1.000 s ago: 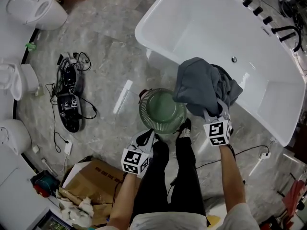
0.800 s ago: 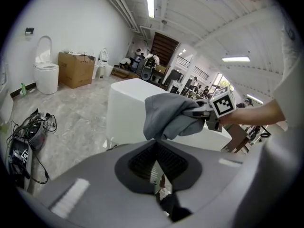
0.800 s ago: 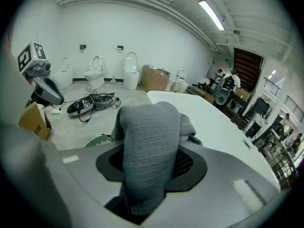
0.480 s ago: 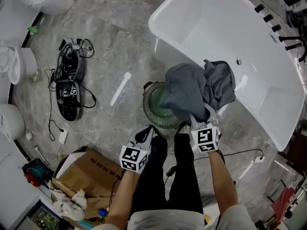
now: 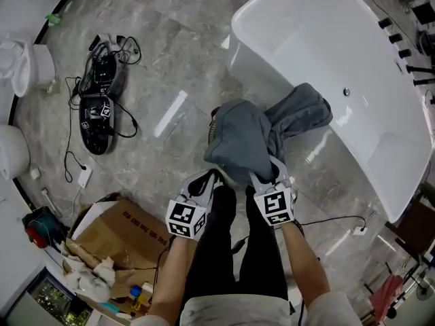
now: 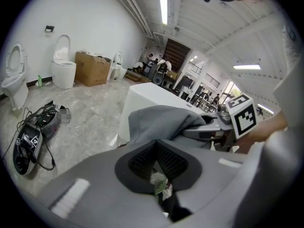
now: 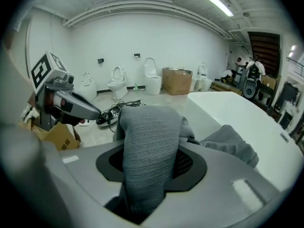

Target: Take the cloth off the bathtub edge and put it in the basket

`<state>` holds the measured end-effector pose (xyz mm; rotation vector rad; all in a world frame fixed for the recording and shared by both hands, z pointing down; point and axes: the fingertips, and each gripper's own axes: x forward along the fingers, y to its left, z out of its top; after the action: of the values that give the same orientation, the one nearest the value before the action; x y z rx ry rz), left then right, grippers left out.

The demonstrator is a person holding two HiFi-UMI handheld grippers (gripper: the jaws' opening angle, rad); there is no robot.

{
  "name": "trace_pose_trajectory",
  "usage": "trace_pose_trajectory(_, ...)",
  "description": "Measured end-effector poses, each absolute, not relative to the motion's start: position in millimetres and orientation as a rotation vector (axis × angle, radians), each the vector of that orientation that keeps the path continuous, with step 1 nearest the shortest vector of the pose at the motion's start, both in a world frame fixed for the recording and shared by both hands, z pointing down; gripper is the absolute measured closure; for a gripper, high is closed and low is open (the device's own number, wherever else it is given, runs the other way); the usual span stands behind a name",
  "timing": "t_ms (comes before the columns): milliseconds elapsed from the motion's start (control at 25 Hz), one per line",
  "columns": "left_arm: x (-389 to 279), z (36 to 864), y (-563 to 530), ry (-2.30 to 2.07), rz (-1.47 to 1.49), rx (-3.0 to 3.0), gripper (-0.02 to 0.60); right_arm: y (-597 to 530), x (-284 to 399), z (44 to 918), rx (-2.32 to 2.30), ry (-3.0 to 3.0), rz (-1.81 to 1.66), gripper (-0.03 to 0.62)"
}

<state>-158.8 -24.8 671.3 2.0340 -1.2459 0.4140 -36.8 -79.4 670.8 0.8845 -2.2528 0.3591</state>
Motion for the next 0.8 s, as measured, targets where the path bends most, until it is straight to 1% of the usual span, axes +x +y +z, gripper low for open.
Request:
trace_pose_trajectory(240, -172, 681, -18, -1.268, 0.41, 1.992, 0.525, -45, -77, 682, 0.75, -2.297, 0.429, 0.425)
trace_pose_trajectory(400, -175, 682, -20, -1.277, 0.417, 1.985, 0.525, -33, -89, 687, 0.695, -2.33, 0.497, 0.425)
trace_pose_trajectory(600, -180, 685, -20, -1.283, 0.42, 1.98, 0.525, -42, -87, 695, 0.735, -2.308, 0.522, 0.425)
trace_pose_trajectory(800, -179, 688, -21, -1.29, 0.42, 1.974, 0.525, -61, -53, 732, 0.83, -2.202, 0.605, 0.425)
